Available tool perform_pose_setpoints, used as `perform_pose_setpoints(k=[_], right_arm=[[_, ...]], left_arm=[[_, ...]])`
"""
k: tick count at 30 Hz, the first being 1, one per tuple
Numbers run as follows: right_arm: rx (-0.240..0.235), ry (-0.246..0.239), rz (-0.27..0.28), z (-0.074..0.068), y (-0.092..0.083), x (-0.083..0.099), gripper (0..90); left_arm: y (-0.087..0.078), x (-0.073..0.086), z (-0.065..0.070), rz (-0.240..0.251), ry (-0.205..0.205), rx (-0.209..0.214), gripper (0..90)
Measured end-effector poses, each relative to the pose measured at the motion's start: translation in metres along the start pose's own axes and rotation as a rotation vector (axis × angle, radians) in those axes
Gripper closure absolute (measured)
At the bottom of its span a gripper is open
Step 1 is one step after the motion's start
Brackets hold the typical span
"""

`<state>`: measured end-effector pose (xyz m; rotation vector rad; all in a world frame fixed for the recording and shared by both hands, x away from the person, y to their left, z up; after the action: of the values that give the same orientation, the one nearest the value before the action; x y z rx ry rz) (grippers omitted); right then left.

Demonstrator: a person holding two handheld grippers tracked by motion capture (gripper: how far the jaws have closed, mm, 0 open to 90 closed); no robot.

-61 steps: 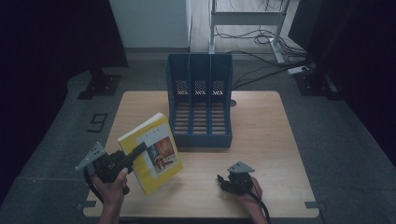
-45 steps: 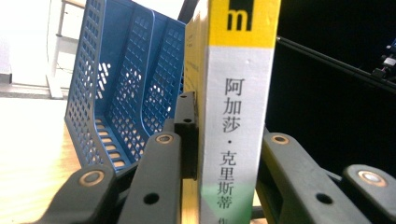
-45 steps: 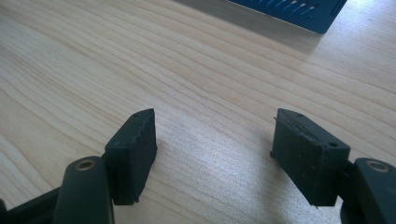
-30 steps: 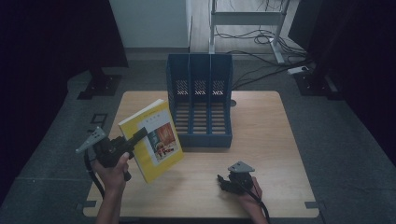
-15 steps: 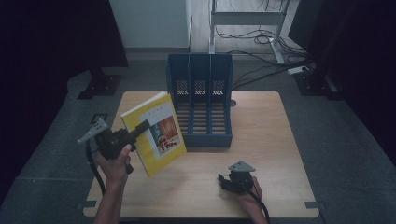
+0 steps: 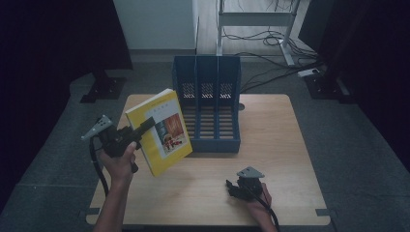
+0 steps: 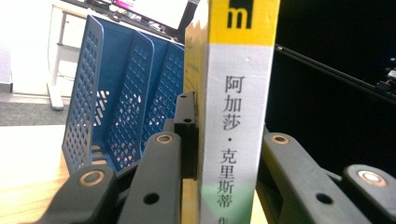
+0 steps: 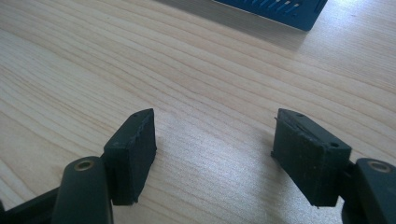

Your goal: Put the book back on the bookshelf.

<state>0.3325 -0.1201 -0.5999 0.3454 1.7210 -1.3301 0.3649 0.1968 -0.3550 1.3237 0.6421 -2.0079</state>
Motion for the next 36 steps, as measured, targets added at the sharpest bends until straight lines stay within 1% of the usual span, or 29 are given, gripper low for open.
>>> perform_pose_setpoints(k=[9, 13, 18, 22, 27, 32, 36], right_arm=[[0.002, 0.001, -0.001, 0.0, 0.0, 0.0, 29.6], [0.005, 0.004, 0.0, 0.0, 0.0, 0.0, 29.5], [0.008, 0.006, 0.0, 0.001, 0.0, 0.0, 29.6], [0.008, 0.006, -0.001, 0.001, 0.0, 0.0, 29.6], [0.008, 0.006, -0.001, 0.001, 0.0, 0.0, 29.6], [0.008, 0.006, -0.001, 0.001, 0.0, 0.0, 29.6], [0.008, 0.006, 0.0, 0.001, 0.0, 0.0, 29.4]], left_arm=[[0.005, -0.006, -0.004, 0.015, -0.013, -0.01, 75.7], [0.009, -0.01, -0.006, 0.023, -0.02, -0.017, 75.6], [0.015, -0.013, -0.01, 0.02, -0.014, -0.034, 75.7], [0.02, -0.016, -0.017, 0.021, -0.031, -0.045, 75.6], [0.024, -0.017, -0.02, 0.018, -0.041, -0.051, 75.6], [0.03, -0.019, -0.02, 0.012, -0.026, -0.061, 75.6], [0.033, -0.021, -0.02, 0.016, -0.024, -0.065, 75.6]])
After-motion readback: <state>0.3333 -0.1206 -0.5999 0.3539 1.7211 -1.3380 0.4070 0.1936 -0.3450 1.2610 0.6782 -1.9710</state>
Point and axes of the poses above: each handheld gripper's, and its own axes: y roughly forward along the jaws, x roughly out of its underside, z roughly to its right, the point moved 7 cm from there along y, roughly forward along the jaws, and after that the axes turned 2 degrees about z, right-handed, at the moved point
